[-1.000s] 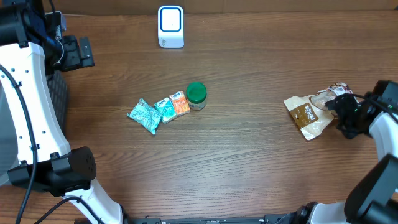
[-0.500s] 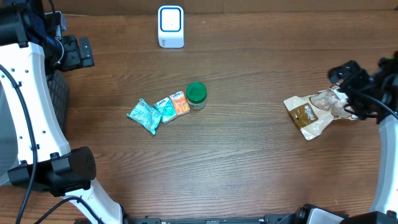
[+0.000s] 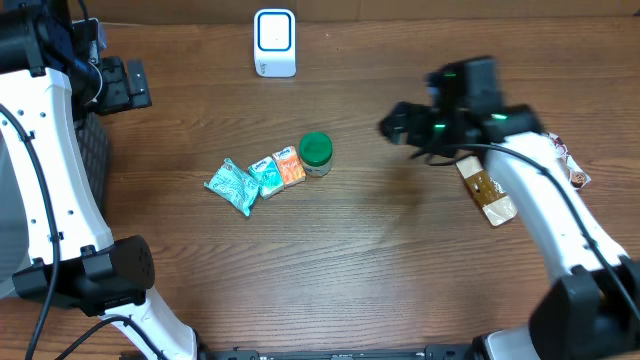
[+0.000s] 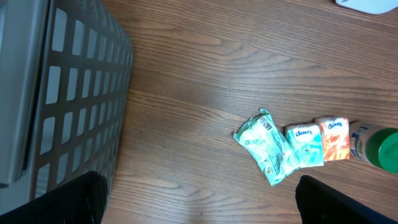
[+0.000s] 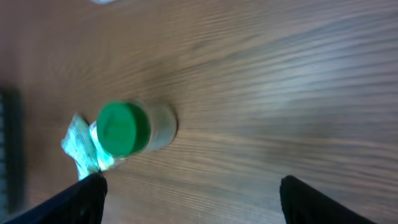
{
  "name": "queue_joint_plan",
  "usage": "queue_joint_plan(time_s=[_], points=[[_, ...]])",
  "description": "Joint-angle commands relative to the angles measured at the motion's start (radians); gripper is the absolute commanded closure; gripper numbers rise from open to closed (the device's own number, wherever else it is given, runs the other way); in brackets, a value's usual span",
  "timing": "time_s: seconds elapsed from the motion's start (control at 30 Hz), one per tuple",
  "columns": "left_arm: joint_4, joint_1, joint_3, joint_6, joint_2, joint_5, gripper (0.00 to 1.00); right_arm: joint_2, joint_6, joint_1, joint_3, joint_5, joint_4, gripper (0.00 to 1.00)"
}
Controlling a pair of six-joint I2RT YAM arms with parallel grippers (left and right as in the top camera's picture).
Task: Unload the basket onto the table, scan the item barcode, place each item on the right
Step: 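Release the bag and swing the right gripper toward the green-lidded jar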
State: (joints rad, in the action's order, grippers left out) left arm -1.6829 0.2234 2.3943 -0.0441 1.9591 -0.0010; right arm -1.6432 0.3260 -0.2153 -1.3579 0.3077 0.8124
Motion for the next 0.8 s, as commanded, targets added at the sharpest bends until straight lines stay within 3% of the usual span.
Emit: queue_joint_plan(time_s=[0.0,0.27,0.77], points=[[0.000,0.005,0.002,0.019,-0.003,0.000,0.00,-0.087,-0.129,-0.114,-0.223,-0.133,0.080,0.09],[0.000,0.005,0.002,0.019,-0.003,0.001,0.01,-0.357,-0.277,-0.252,-0.562,-0.211,0.211,0.06],[0.000,0.005,0.002,0.019,-0.003,0.001,0.01,-0.578,-0.333,-0.379,-0.573,-0.217,0.192,0.00]])
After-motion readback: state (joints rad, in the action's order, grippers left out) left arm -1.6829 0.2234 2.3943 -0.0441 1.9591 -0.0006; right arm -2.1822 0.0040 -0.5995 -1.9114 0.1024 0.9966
